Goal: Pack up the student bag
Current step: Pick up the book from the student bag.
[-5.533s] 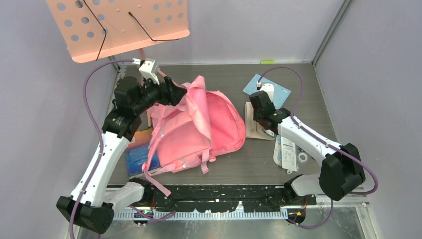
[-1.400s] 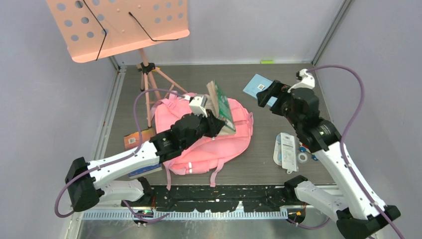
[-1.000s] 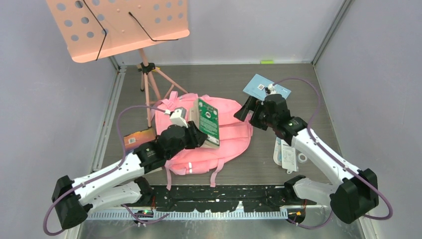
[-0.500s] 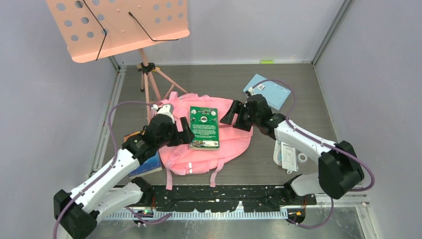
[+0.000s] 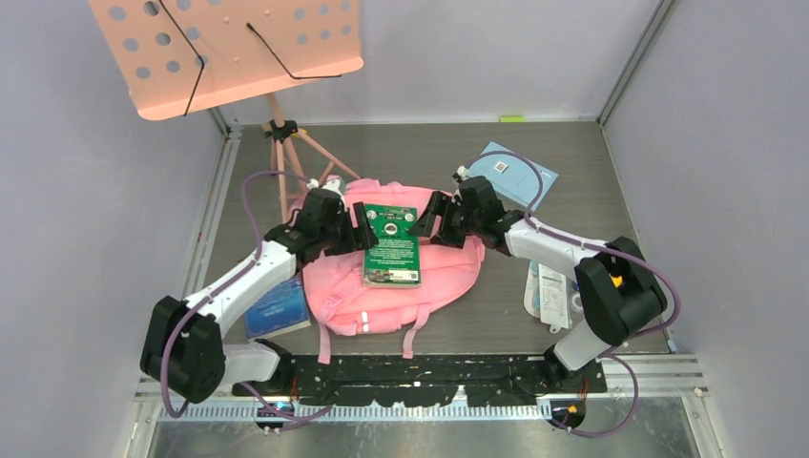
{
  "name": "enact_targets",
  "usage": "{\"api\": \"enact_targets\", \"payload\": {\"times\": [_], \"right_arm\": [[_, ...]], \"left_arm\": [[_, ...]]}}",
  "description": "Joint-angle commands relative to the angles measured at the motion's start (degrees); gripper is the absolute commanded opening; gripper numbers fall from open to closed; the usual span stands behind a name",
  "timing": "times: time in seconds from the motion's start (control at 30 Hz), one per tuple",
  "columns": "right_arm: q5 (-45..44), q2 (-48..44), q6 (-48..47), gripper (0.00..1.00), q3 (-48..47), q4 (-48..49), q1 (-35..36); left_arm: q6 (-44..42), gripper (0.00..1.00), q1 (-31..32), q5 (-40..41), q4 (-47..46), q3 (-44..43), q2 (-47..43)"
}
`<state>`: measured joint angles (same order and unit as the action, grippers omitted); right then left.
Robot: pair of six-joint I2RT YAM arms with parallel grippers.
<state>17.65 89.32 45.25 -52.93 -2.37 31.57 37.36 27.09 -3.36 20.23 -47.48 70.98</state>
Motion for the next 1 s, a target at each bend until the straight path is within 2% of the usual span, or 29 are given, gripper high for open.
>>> {"api": "enact_targets", "payload": {"times": [0.0, 0.2, 0.57, 0.7, 0.8, 0.97], "right_arm": [[2.8, 2.0, 0.2, 0.75, -2.2, 5.0, 0.5], [5.4, 5.8, 1.3, 0.69, -3.4, 7.2, 1.1], [9.1, 7.9, 6.6, 0.68, -4.5, 14.3, 2.7], [9.9, 5.8, 9.6, 0.64, -3.7, 18.5, 2.8], [10.4, 4.5, 10.9, 0.62, -3.0, 21.7, 3.2], [11.2, 3.3, 11.3, 0.51, -2.2, 25.1, 4.4]], "left_arm": [[-2.1, 0.71, -1.0, -1.5, -5.2, -2.5, 2.9], [-2.9, 0.54, -1.1, -3.7, -8.6, -1.7, 5.4], [-0.8, 0.18, -1.9, -6.6, -11.8, 3.3, 1.9], [-0.5, 0.13, -2.1, -7.8, -13.0, 4.9, 0.7], [-0.1, 0.13, -2.2, -8.9, -14.4, 5.9, -0.3], [0.4, 0.13, -2.3, -8.9, -15.5, 7.1, -1.6]]}}
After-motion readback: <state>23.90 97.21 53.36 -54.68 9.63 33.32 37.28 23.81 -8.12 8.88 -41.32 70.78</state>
